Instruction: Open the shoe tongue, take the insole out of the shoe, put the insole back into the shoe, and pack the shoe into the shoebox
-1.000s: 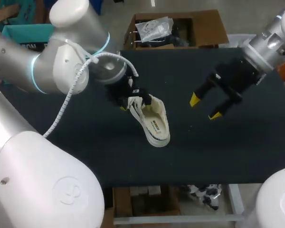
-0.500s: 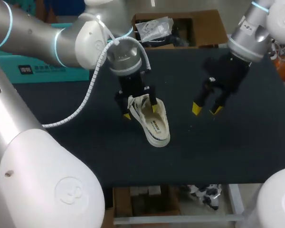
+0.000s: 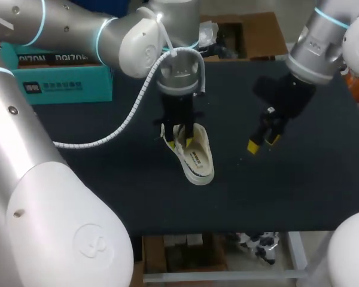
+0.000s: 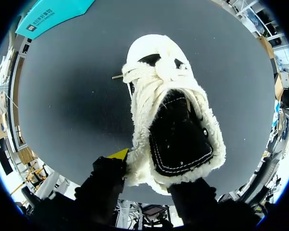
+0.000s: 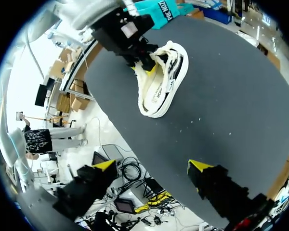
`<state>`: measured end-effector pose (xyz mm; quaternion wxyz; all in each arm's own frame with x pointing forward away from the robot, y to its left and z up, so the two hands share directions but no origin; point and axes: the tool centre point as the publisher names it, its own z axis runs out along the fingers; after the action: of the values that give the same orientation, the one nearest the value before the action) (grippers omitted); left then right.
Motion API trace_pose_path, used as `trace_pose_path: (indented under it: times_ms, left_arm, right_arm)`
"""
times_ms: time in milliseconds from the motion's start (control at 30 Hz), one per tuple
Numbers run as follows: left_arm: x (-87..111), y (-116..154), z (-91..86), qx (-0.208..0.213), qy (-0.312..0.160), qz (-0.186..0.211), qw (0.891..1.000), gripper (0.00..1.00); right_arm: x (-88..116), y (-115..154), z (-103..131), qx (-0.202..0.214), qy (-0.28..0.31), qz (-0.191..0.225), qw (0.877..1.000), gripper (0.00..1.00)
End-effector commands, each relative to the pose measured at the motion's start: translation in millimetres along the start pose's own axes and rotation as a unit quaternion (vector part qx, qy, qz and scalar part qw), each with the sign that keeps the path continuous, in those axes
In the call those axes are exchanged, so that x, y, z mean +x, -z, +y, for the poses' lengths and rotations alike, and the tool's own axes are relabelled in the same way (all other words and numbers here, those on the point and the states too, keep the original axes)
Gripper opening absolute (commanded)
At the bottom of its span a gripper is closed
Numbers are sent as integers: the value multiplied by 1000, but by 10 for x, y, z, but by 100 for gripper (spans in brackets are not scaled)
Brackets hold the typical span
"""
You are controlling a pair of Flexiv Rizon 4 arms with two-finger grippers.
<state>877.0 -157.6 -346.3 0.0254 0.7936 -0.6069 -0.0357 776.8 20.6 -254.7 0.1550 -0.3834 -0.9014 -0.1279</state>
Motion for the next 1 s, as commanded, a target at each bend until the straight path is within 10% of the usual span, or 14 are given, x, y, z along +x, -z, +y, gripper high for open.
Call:
trace_pose_path:
  times_ms: [33,533,800,1000]
  left_arm:
    - [37,-42,5,13,7,-43,999,0]
    - [-157,74,-219,110,-98,71,987,0]
    - [-15,484,-585,161,-225,96,956,0]
    - [80,789,-707,215,-333,61,916,0]
  right_arm:
    - [34,9,-48,1,9,-6,1000,100]
    - [78,5,-59,18,-25,18,999,100]
    - [78,5,-59,18,-25,18,999,100]
    - [-75,236,-87,-8,101,-84,991,100]
